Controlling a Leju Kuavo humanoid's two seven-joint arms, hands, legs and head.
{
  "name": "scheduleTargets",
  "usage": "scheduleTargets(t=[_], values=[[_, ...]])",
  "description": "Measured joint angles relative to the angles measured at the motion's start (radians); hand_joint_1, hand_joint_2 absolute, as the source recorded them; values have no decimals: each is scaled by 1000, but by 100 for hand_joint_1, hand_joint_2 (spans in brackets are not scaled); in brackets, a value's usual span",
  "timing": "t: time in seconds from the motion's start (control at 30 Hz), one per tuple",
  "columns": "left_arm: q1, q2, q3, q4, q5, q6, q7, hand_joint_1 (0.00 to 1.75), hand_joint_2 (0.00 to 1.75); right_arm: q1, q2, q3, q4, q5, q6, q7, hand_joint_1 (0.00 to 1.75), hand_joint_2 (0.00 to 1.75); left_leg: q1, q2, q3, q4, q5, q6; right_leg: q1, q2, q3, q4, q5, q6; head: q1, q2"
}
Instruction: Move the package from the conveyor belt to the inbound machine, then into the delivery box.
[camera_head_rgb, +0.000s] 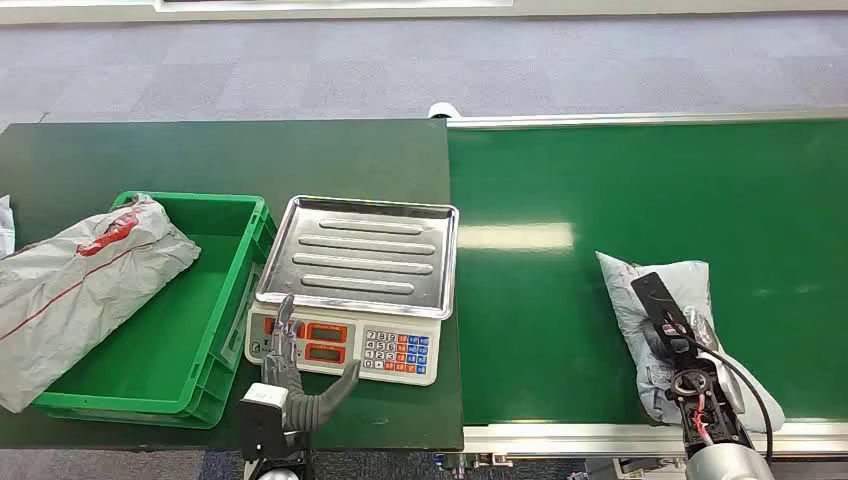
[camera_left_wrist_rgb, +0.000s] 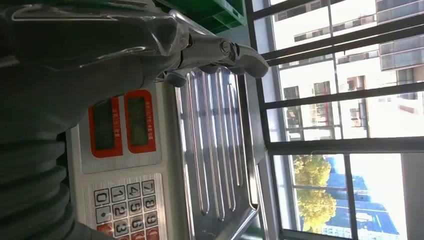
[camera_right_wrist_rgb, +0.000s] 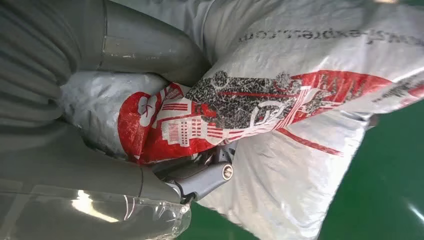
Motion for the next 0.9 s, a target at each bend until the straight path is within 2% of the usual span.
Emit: scheduleTargets(t=[0.07, 0.23, 0.37, 0.6, 0.8, 0.9], values=[[12, 2, 3, -26, 2, 2, 0, 0, 175, 16, 9, 5, -34, -11, -11, -14, 175, 175, 0, 0, -1, 0, 0, 0, 0, 0, -1, 0, 0, 0, 0, 0], [57, 16, 18, -137, 12, 5, 0, 0, 175, 89, 56, 48, -229, -67, -46, -87, 175, 175, 0, -1, -5, 0, 0, 0, 0, 0, -5, 1, 0, 0, 0, 0], [70, 25, 31, -200, 5, 4, 0, 0, 175, 103, 84, 99, -372, -99, -73, -148, 175, 175, 0, 0, -7, 0, 0, 0, 0, 0, -7, 1, 0, 0, 0, 0], [68, 32, 54, -261, -17, -1, 0, 0, 175, 49, 128, 213, -505, -93, -84, -189, 175, 175, 0, 0, -8, 0, 1, 0, 0, -1, -7, 1, 0, 0, 0, 0], [45, 34, 66, -275, -20, -3, 0, 0, 175, -40, 180, 351, -515, -31, -7, -191, 175, 175, 1, 0, -7, 0, 1, 0, 1, 0, -7, 1, 0, 0, 0, 0], [20, 34, 67, -272, -20, -11, 0, 0, 175, -84, 206, 436, -480, 6, 66, -219, 175, 175, 1, 0, -8, 0, 1, -1, 1, 0, -8, 1, 0, 0, 0, 0]])
